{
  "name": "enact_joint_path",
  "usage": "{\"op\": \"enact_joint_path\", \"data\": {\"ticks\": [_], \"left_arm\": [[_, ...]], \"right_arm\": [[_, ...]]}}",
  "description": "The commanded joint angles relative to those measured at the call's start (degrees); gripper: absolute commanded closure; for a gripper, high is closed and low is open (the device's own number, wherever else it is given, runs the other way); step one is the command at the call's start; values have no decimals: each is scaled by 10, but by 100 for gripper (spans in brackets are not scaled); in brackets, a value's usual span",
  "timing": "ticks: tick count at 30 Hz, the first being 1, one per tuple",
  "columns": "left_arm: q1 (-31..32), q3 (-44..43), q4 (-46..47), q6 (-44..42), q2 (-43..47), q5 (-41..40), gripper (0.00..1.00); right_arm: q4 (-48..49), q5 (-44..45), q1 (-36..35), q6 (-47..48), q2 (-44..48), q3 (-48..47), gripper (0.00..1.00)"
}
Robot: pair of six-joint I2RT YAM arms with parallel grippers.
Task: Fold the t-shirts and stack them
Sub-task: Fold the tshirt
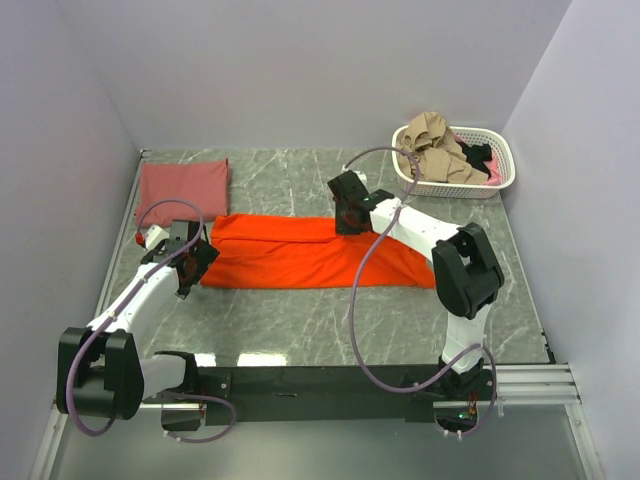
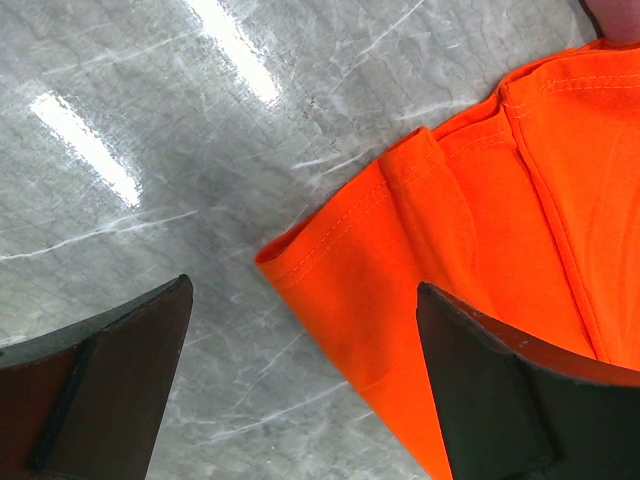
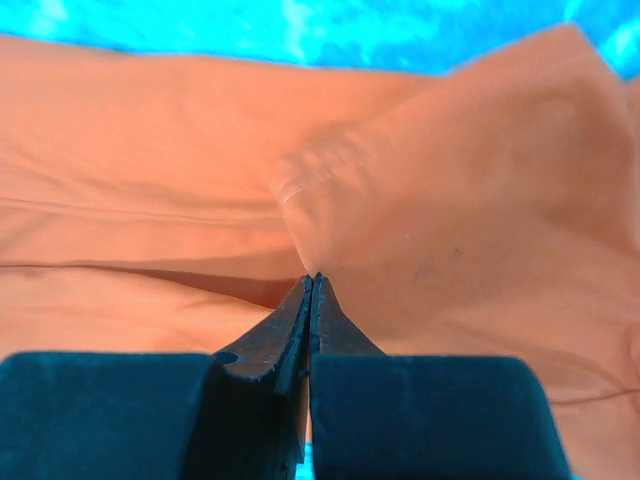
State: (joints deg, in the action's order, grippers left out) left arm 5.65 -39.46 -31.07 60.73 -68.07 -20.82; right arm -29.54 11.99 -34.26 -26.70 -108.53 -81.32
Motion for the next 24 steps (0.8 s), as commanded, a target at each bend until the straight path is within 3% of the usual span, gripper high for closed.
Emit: {"op": "enact_joint_path", "data": {"ticks": [1,3,6,10,11,19,24], "left_arm": [[-2,-16,4,-3,15,0,1],[-2,-15,4,-3,14,2,1],[-2,-17,5,-4,14,3,1],[-2,-19,6,-8,9,6,1],[-2,-21,6,-8,8,8,1],[-2,-38,24,-24,-7,33,1],[-2,-45,57,-39,-19,65,1]], "right_arm": [[45,-18,-2,-18,28,-4,100],[42,-32,-2,-17,14,-13,100],[34,-51,-3,-14,-5,-23,92],[26,-52,-2,-14,-10,-23,45],[25,-52,-1,-14,-6,-22,42],[-8,23,13,-41,87,23,27],[-5,37,60,-1,140,97,26]]}}
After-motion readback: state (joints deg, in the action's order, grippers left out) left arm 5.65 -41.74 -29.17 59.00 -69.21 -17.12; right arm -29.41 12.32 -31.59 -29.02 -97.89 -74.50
